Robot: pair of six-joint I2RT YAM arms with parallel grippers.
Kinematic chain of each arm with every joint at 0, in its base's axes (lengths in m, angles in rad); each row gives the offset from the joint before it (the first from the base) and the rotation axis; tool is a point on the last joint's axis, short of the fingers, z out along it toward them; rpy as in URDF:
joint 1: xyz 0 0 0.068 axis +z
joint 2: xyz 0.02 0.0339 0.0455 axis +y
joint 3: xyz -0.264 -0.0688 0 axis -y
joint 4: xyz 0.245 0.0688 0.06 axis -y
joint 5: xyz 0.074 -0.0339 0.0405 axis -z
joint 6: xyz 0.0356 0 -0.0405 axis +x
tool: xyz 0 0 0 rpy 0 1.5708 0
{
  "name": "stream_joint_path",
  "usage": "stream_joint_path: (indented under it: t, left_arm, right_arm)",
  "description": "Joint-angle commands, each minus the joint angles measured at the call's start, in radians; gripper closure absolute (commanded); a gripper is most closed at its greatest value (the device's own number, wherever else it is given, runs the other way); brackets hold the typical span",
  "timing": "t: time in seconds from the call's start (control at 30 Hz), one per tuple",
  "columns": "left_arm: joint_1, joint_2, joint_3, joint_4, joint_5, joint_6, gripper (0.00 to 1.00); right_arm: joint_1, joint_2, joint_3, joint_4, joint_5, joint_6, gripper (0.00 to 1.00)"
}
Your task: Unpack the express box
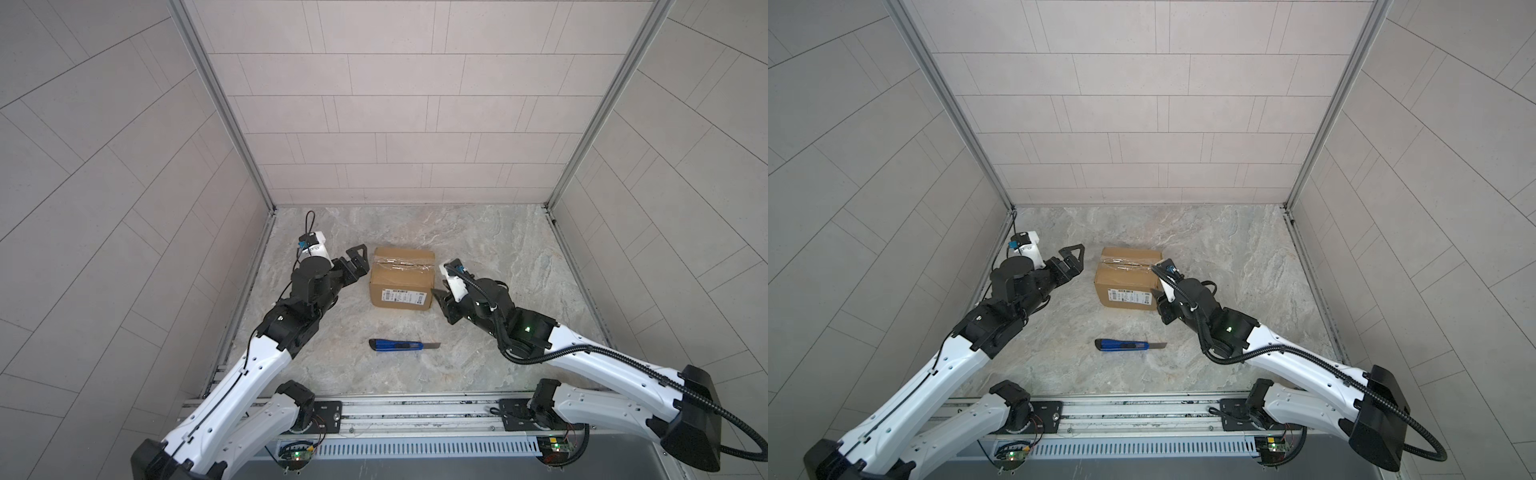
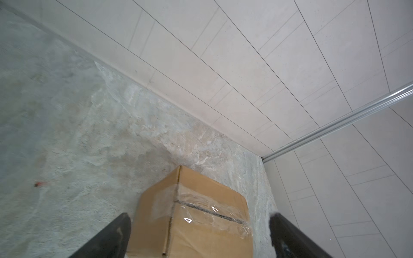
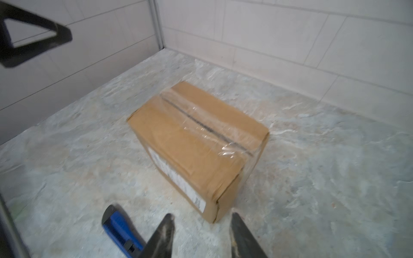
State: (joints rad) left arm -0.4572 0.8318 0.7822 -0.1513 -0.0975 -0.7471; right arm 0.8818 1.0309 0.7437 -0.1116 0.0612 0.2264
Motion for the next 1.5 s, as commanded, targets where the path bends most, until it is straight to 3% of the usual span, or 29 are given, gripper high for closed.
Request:
stream_joint_path:
  t: [0.0,0.13,0.4,0.67,0.87,1.13,1.33,1.47]
  left_arm:
    - [0.02,-0.05,-0.032,-0.042,-0.028,0.091,0.0]
    - [0.048,-0.102,-0.04,-0.08,-0.076,0.122,0.0]
    - [0.161,-0.213,-0.085,-0.124,-0.066,0.129,0.0]
    - [0.227,-0.243,-0.101,-0.152,-0.062,0.107,0.0]
    - [0.253,-0.249,-0.101,-0.167,-0.056,0.103,0.0]
    - [0.255,-0.257,-0.094,-0.185,-0.077,0.114,0.0]
    - [0.255,-0.262,-0.086,-0.193,-0.09,0.118,0.0]
    - [0.256,-0.261,-0.092,-0.195,-0.09,0.109,0.0]
  right_arm:
    - [0.027,0.041,-0.003,-0.077,-0.21,-0.029,0.44]
    - [0.076,0.196,0.039,-0.052,-0.292,-0.087,0.4]
    - [0.153,0.481,0.148,-0.013,-0.277,-0.191,0.37]
    - [0.18,0.649,0.224,-0.035,-0.271,-0.227,0.37]
    - [0.184,0.752,0.313,-0.125,-0.205,-0.229,0.41]
    - [0.186,0.845,0.383,-0.172,-0.15,-0.205,0.54]
    - [0.185,0.859,0.385,-0.152,-0.108,-0.189,0.77]
    - [0.184,0.849,0.395,-0.145,-0.07,-0.162,0.86]
